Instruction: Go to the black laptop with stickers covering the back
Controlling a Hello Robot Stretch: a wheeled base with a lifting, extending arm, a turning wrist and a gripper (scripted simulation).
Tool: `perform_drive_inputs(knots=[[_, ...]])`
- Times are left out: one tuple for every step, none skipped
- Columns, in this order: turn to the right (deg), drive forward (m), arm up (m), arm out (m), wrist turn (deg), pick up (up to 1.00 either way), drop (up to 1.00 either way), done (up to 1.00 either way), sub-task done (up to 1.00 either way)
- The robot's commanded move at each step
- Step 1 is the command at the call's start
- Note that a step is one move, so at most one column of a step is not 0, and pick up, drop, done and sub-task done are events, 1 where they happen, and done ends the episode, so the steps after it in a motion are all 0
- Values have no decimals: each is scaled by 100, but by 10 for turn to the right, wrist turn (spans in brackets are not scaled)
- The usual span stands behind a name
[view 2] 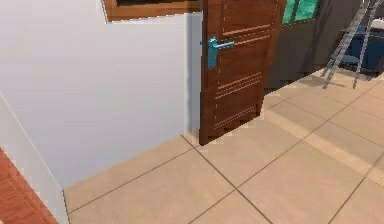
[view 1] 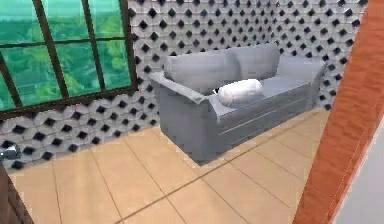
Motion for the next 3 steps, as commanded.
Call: perform_drive_inputs(knots=[[0,5,0,0,0,0,0,0,0],[-120,0,0,0,0,0,0,0,0],[0,80,0,0,0,0,0,0,0]])
